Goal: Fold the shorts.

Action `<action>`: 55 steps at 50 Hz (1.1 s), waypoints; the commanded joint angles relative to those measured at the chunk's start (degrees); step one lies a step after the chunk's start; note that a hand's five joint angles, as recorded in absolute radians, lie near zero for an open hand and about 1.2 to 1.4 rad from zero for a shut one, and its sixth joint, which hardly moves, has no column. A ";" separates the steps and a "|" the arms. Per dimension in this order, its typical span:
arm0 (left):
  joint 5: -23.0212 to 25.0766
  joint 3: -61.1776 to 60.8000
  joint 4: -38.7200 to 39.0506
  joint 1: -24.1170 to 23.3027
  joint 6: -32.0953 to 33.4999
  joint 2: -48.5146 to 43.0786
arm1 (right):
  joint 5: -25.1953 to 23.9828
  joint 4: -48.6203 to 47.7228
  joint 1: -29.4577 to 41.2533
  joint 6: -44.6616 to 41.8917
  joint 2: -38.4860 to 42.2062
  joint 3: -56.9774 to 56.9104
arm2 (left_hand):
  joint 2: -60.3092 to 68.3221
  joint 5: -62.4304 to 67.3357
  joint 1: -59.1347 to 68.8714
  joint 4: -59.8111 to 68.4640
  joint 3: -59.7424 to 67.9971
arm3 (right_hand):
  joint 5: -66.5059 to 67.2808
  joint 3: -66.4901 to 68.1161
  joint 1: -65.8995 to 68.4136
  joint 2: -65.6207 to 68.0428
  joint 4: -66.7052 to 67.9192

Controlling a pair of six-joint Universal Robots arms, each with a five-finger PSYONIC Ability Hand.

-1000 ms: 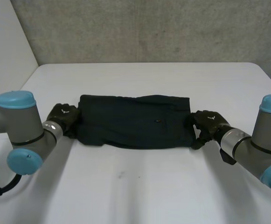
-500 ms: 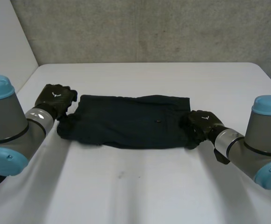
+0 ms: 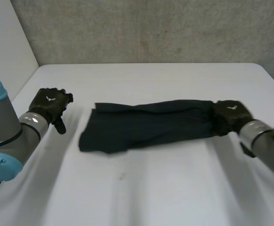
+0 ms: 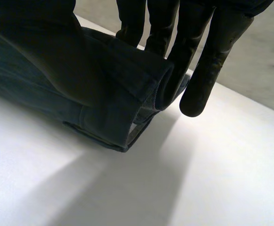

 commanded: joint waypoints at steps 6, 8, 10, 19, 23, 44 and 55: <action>0.12 -1.82 -0.05 0.21 -0.04 3.64 | 0.04 12.09 -8.43 -22.82 -1.99 -3.22 | -1.87 -1.30 -3.21 -1.98 -2.55 | 16.67 14.92 25.45 13.42 11.71; 0.03 -1.73 -0.05 -0.14 -0.04 3.64 | 0.04 12.27 -4.92 -22.91 -2.17 -6.65 | -2.04 -1.47 -3.38 -2.15 -2.72 | 16.67 14.92 25.45 13.42 11.71; 0.03 -1.56 0.03 -0.32 -0.04 3.73 | 0.04 12.18 -2.20 -22.99 -2.17 -8.94 | -2.04 -1.47 -3.38 -2.15 -2.72 | 16.67 14.92 25.45 13.42 11.71; -0.06 1.34 0.12 -2.86 -4.60 5.83 | -1.19 8.41 21.87 -27.82 3.53 -20.54 | -4.73 -4.16 -6.07 -4.84 -5.41 | 16.67 14.92 25.45 13.42 11.71; -0.06 3.01 0.03 -3.31 -8.21 7.33 | -5.57 5.95 30.67 -33.27 9.51 -21.87 | -4.73 -4.16 -6.07 -4.84 -5.41 | 16.67 14.92 25.45 13.42 11.71; -1.37 15.40 -0.76 -9.28 -14.45 2.06 | -6.64 4.19 24.01 2.03 -1.45 -18.27 | -4.90 -4.33 -6.24 -5.01 -5.58 | -53.33 -55.08 -44.55 -56.58 -58.29; -9.37 17.95 -11.82 -19.82 -20.78 -6.90 | 0.83 11.92 19.70 3.64 2.57 -18.70 | -4.90 -4.33 -6.24 -5.01 -5.58 | -53.33 -55.08 -44.55 -56.58 -58.29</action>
